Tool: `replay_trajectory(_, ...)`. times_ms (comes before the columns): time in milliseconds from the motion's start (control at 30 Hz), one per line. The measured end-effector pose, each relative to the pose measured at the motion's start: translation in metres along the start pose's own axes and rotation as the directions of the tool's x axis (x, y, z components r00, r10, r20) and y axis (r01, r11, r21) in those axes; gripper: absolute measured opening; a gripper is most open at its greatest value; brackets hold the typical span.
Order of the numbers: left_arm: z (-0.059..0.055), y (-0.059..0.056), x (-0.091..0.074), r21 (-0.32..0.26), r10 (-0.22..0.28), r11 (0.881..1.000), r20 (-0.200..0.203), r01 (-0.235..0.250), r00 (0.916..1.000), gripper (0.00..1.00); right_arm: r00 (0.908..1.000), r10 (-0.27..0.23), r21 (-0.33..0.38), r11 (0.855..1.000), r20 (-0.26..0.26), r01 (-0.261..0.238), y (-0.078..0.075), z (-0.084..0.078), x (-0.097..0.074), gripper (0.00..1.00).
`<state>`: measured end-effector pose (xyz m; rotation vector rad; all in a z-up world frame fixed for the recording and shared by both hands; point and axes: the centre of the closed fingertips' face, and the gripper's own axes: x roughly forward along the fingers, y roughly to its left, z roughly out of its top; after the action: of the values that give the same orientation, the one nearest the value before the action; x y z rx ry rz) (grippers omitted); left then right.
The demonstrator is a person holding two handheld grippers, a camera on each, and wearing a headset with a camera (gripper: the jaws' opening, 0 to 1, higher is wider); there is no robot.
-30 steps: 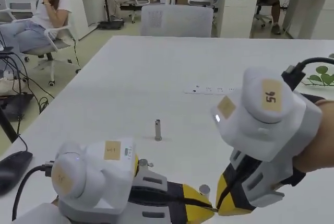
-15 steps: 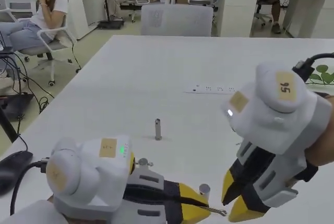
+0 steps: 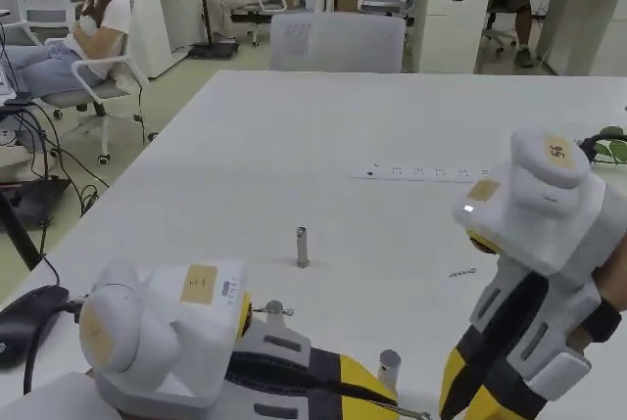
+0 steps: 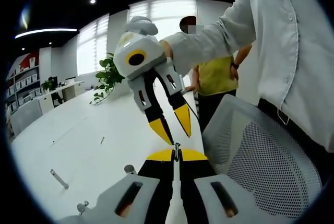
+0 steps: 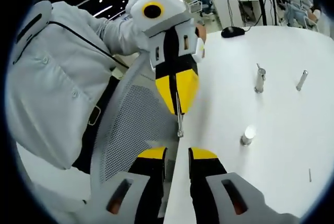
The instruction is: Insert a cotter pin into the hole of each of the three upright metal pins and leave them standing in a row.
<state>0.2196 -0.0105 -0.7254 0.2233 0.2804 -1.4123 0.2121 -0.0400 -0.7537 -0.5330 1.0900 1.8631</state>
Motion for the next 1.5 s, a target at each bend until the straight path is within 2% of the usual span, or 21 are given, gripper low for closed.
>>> replay_trajectory(67, 0.001, -0.003, 0.001, -0.003, -0.017, 1.000, 0.002, 0.017, 0.9999, 0.00, 0.9993, 0.033, 0.019, 0.999, 0.016, -0.033, 0.000, -0.003, 0.000, 0.18)
replay_trajectory(100, 0.001, -0.006, 0.002, -0.004, -0.029, 1.000, 0.003, 0.029, 0.9996, 0.00, 0.9974, 0.059, 0.029, 0.998, 0.041, -0.061, 0.002, -0.001, 0.001, 0.18)
replay_trajectory(200, 0.003, -0.009, 0.004, -0.004, -0.047, 0.999, 0.004, 0.047, 0.9989, 0.00, 0.9865, 0.140, 0.052, 0.988, 0.085, -0.145, 0.014, 0.004, 0.003, 0.17)
replay_trajectory(300, 0.006, -0.011, 0.005, 0.003, -0.059, 0.998, 0.011, 0.059, 0.9982, 0.00, 0.9786, 0.178, 0.047, 0.982, 0.102, -0.184, 0.018, 0.007, 0.006, 0.16)
replay_trajectory(333, 0.006, -0.012, 0.005, 0.003, -0.063, 0.998, 0.012, 0.063, 0.9979, 0.00, 0.9746, 0.199, 0.068, 0.976, 0.103, -0.207, 0.022, 0.006, 0.006, 0.16)
replay_trajectory(500, 0.008, -0.017, 0.006, 0.010, -0.084, 0.996, 0.006, 0.084, 0.9965, 0.00, 0.9655, 0.231, 0.049, 0.970, 0.119, -0.238, 0.026, 0.010, 0.006, 0.14)
replay_trajectory(667, 0.011, -0.021, 0.008, 0.021, -0.097, 0.995, 0.017, 0.096, 0.9952, 0.00, 0.9469, 0.289, 0.051, 0.953, 0.142, -0.298, 0.034, 0.015, 0.004, 0.13)
replay_trajectory(867, 0.013, -0.023, 0.008, 0.038, -0.109, 0.993, 0.014, 0.108, 0.9940, 0.00, 0.9405, 0.307, 0.055, 0.947, 0.146, -0.317, 0.032, 0.015, 0.002, 0.07)
replay_trajectory(1000, 0.013, -0.023, 0.008, 0.043, -0.110, 0.993, 0.009, 0.110, 0.9938, 0.00, 0.9375, 0.314, 0.066, 0.943, 0.149, -0.327, 0.033, 0.016, 0.000, 0.07)
replay_trajectory(1033, 0.012, -0.022, 0.008, 0.043, -0.109, 0.993, 0.006, 0.109, 0.9940, 0.00, 0.9404, 0.308, 0.066, 0.945, 0.144, -0.320, 0.034, 0.015, 0.001, 0.07)
replay_trajectory(1067, 0.012, -0.021, 0.008, 0.040, -0.104, 0.994, 0.003, 0.104, 0.9946, 0.00, 0.9498, 0.283, 0.050, 0.955, 0.134, -0.291, 0.030, 0.015, 0.002, 0.07)
replay_trajectory(1200, 0.011, -0.020, 0.008, 0.027, -0.097, 0.995, 0.001, 0.097, 0.9953, 0.01, 0.9713, 0.216, -0.011, 0.976, 0.099, -0.216, 0.027, 0.015, 0.002, 0.05)
replay_trajectory(1300, 0.009, -0.017, 0.007, 0.010, -0.088, 0.996, -0.001, 0.088, 0.9961, 0.01, 0.9814, 0.169, -0.023, 0.986, 0.092, -0.167, 0.025, 0.015, 0.002, 0.05)
replay_trajectory(1400, 0.007, -0.013, 0.008, -0.005, -0.070, 0.998, -0.006, 0.070, 0.9976, 0.01, 0.9937, 0.087, -0.059, 0.995, 0.071, -0.083, 0.020, 0.016, 0.001, 0.05)
replay_trajectory(1500, 0.005, -0.009, 0.008, -0.029, -0.052, 0.998, -0.011, 0.051, 0.9986, 0.01, 0.9982, 0.013, -0.085, 0.996, 0.058, -0.008, 0.015, 0.017, 0.000, 0.05)
